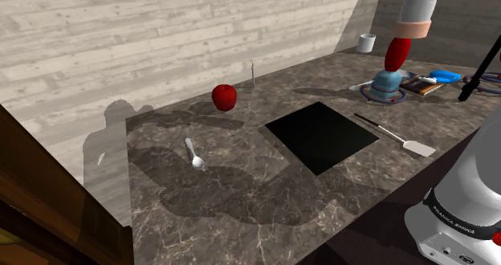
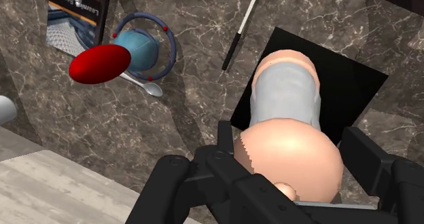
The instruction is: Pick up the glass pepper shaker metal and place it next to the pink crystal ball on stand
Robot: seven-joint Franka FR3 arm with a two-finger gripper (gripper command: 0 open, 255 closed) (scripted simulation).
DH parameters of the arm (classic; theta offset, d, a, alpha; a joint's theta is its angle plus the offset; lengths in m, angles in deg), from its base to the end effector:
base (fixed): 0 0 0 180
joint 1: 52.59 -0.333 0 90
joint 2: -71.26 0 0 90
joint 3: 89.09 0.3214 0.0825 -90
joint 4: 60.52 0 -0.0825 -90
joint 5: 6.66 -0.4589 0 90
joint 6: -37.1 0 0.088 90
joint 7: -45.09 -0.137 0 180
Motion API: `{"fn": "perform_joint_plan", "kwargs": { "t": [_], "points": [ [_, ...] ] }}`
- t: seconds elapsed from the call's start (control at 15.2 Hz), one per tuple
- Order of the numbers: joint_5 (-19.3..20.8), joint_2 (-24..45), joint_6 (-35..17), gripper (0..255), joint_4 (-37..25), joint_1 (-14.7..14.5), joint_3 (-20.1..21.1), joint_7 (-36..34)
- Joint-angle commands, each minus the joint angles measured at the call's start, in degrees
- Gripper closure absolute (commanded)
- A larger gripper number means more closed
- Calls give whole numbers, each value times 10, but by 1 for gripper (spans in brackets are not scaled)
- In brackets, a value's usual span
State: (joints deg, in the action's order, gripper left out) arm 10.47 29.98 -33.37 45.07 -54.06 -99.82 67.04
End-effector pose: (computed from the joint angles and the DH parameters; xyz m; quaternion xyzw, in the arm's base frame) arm 0.3169 -0.1387 0.7698 0.9933 0.0735 0.0249 0.0855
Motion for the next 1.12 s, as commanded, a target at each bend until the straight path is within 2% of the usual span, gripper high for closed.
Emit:
{"fn": "perform_joint_plan", "kwargs": {
  "t": [0.0, 0.59, 1.06],
  "points": [
    [15, -2, -3, 255, -3, 2, -25, 29],
    [78, 12, -21, 255, -45, 6, -144, 158],
    [106, 56, -41, 255, -114, -9, -255, 264]
  ]
}}
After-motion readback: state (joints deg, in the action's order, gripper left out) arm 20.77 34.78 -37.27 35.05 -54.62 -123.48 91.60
